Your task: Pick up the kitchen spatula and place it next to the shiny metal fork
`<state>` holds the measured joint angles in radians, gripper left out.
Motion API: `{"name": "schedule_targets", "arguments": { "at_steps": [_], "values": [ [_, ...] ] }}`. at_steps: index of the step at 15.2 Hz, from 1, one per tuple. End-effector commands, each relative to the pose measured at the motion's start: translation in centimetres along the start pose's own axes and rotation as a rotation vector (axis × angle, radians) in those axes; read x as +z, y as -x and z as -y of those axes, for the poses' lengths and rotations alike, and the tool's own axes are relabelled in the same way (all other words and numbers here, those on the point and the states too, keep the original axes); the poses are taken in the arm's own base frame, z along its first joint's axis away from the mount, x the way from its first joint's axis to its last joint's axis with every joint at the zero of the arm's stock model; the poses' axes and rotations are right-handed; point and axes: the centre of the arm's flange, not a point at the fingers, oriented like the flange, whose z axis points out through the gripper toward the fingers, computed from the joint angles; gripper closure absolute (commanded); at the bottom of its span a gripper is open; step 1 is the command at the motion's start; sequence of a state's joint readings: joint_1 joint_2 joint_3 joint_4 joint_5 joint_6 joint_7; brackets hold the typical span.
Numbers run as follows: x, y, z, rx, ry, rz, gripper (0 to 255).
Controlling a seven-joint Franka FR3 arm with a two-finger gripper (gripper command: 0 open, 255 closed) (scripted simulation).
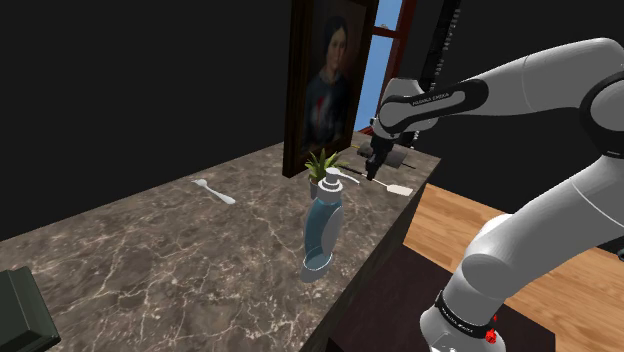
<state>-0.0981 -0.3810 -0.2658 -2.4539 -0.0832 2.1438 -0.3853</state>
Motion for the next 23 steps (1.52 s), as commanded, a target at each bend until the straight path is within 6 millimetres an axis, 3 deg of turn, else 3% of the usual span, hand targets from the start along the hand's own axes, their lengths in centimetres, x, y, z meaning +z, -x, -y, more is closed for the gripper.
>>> {"name": "schedule_targets", "arguments": {
  "at_steps": [1,7,23],
  "values": [
    [0.0,0.0,0.0,0.000,0.000,0.000,255],
    [0.0,0.0,0.0,0.000,0.000,0.000,255],
    [-8.4,-0.6,0.0,0.000,0.000,0.000,255]
  ]
}}
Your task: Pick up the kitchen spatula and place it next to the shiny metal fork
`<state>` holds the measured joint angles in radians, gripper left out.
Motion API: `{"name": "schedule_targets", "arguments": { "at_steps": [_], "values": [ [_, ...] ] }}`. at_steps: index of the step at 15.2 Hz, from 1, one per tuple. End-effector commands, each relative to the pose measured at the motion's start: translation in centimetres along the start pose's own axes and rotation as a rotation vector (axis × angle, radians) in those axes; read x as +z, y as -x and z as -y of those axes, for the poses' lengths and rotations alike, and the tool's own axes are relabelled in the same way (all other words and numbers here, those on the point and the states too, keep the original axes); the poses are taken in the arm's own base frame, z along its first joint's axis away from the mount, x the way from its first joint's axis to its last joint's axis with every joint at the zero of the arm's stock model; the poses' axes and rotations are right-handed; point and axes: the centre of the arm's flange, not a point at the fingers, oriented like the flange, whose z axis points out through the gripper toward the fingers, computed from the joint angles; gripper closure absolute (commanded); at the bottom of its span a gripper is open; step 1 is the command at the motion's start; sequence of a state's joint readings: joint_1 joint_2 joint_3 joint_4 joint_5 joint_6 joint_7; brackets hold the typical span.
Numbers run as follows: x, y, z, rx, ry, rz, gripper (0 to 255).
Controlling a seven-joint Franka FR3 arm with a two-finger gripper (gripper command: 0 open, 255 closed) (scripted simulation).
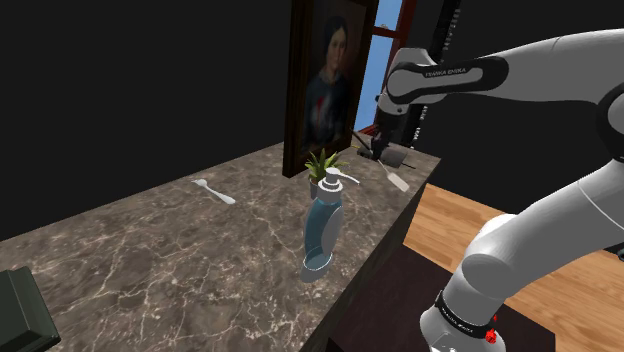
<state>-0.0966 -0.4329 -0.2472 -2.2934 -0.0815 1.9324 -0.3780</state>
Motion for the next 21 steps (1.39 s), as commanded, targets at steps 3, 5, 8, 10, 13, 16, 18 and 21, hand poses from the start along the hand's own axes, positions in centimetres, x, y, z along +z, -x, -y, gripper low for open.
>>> {"name": "schedule_targets", "arguments": {
  "at_steps": [3,5,8,10,13,16,18,21],
  "values": [
    [-1.9,-0.1,0.0,0.000,0.000,0.000,255],
    [-1.8,-0.7,2.6,0.000,0.000,0.000,255],
    [-1.8,-1.5,6.5,0.000,0.000,0.000,255],
    [-1.7,-2.1,9.1,0.000,0.000,0.000,255],
    [-1.7,-2.9,13.0,0.000,0.000,0.000,255],
    [-1.6,-3.7,16.8,0.000,0.000,0.000,255],
    [-1.6,-4.2,19.4,0.000,0.000,0.000,255],
    [-1.6,-5.0,23.3,0.000,0.000,0.000,255]
  ]
}}
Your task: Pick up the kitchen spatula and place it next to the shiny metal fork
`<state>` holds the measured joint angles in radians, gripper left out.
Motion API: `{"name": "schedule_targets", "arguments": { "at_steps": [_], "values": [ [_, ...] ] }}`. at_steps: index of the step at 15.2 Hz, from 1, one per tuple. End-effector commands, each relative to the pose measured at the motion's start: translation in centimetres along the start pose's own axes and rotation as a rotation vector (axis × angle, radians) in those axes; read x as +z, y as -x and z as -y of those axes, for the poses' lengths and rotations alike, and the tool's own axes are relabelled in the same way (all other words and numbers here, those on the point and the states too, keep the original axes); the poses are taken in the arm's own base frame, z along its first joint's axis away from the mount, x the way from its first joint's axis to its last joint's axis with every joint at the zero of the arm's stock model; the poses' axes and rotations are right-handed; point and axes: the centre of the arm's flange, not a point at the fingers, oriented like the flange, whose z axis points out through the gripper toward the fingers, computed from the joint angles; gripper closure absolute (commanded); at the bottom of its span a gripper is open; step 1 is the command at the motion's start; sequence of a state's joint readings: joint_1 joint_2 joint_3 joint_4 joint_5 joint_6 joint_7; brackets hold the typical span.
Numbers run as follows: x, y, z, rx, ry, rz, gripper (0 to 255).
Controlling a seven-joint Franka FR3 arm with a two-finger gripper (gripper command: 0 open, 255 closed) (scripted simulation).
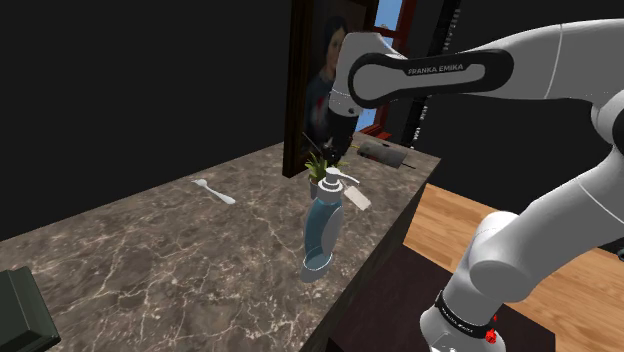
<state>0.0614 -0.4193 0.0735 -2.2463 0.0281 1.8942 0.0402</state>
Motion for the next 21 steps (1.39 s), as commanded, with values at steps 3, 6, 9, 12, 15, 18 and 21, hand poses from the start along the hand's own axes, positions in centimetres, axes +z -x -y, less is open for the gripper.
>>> {"name": "schedule_targets", "arguments": {
  "at_steps": [3,6,9,12,15,18,21],
  "values": [
    [0.1,-1.2,5.1,0.002,0.000,0.000,255],
    [0.1,-2.0,9.0,0.002,0.000,0.000,255],
    [0.2,-2.8,12.8,0.002,0.000,0.000,255],
    [1.2,-2.9,13.5,0.002,0.000,0.000,255],
    [2.8,-2.8,13.5,0.002,0.000,0.000,255],
    [4.4,-2.7,13.5,0.002,0.000,0.000,255],
    [6.0,-2.6,13.5,0.002,0.000,0.000,255]
  ]
}}
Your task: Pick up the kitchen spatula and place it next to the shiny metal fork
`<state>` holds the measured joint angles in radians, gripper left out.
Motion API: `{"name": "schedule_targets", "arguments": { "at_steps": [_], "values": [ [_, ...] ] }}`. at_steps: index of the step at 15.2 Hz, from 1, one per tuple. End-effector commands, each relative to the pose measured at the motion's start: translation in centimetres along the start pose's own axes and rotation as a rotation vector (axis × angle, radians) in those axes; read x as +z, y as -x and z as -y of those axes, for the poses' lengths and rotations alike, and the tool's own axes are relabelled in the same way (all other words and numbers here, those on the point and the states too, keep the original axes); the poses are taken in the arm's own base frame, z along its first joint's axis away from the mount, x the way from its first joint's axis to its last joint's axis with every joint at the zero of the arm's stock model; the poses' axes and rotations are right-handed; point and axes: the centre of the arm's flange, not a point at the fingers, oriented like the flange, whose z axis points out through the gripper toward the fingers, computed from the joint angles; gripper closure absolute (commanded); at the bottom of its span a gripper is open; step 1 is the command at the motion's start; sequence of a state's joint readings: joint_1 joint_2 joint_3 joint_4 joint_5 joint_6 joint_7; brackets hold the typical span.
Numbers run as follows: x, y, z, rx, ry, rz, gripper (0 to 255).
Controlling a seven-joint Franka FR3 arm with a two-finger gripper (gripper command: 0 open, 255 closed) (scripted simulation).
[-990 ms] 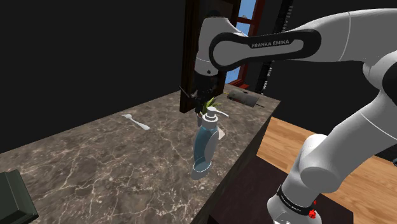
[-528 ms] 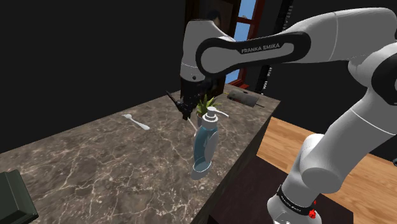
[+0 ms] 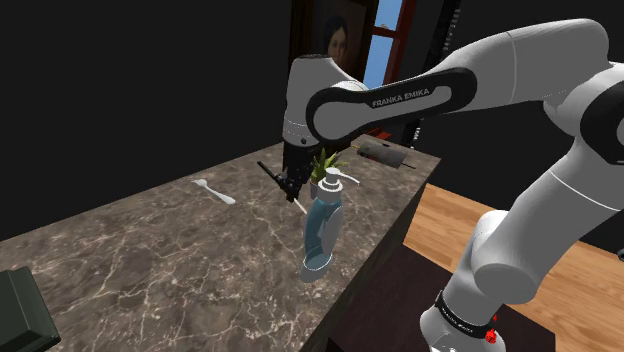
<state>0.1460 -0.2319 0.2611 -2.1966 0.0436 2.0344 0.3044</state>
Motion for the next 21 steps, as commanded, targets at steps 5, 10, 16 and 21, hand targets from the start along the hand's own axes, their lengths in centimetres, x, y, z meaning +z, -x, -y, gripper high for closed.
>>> {"name": "schedule_targets", "arguments": {
  "at_steps": [5,10,16,21],
  "values": [
    [3.4,0.1,-0.1,0.000,0.000,-0.001,255],
    [3.4,0.1,-0.1,0.000,0.000,-0.001,255],
    [3.4,0.1,-0.1,0.000,0.000,-0.001,0],
    [-0.6,0.1,-0.1,0.000,0.000,-0.001,0]
  ]
}}
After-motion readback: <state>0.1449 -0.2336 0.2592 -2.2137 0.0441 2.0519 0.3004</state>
